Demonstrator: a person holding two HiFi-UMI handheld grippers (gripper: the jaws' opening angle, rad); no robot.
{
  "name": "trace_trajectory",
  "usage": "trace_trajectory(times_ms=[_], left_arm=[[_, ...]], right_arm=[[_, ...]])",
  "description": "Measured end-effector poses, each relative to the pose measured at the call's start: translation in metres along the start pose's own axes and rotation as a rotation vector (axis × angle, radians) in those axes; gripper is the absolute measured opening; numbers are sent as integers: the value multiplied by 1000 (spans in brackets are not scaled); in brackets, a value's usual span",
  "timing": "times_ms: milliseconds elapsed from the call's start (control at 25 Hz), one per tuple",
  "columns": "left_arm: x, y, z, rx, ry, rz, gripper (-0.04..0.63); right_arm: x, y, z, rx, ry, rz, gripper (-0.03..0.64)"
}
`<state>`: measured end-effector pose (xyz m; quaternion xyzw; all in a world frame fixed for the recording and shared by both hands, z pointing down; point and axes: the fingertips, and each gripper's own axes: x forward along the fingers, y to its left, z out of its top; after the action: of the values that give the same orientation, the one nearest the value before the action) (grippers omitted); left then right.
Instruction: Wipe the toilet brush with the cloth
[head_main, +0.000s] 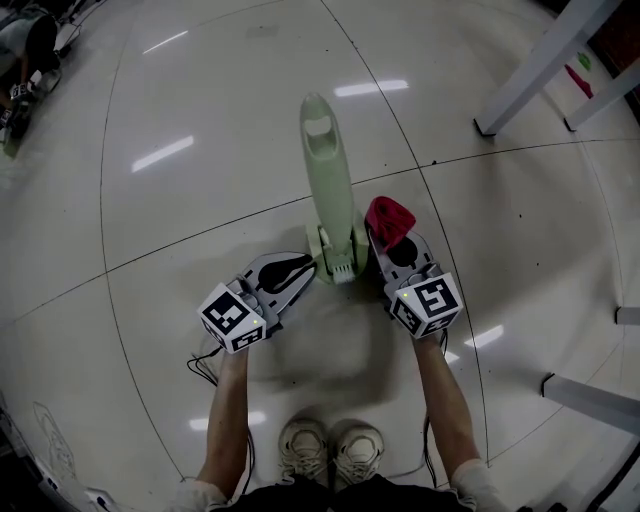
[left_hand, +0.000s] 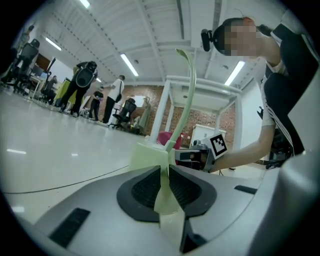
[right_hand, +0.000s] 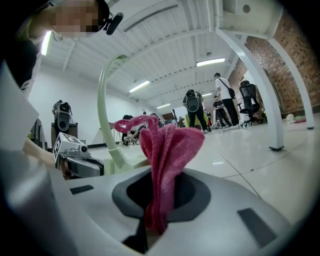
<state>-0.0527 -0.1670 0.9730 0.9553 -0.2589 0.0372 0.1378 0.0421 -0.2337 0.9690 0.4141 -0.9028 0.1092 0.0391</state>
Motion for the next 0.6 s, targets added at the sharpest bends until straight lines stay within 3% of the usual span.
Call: trace_trajectory(times_ms=[120, 200, 240, 400, 600], left_arm=[[-1, 8, 8, -12, -47, 47, 82], [4, 17, 15, -5, -50, 56, 229], [8, 20, 19, 11, -42, 47, 252], [22, 26, 30, 76, 6, -29, 265], [32, 23, 30, 93, 27, -98, 265]], right_arm=[[-3, 2, -5, -17, 23, -7, 31], [-8, 4, -6, -16, 25, -9, 31], [-12, 6, -4, -9, 22, -12, 31], [-30, 19, 0, 51, 1, -32, 31], [-45, 30, -4, 76, 18, -32, 31]])
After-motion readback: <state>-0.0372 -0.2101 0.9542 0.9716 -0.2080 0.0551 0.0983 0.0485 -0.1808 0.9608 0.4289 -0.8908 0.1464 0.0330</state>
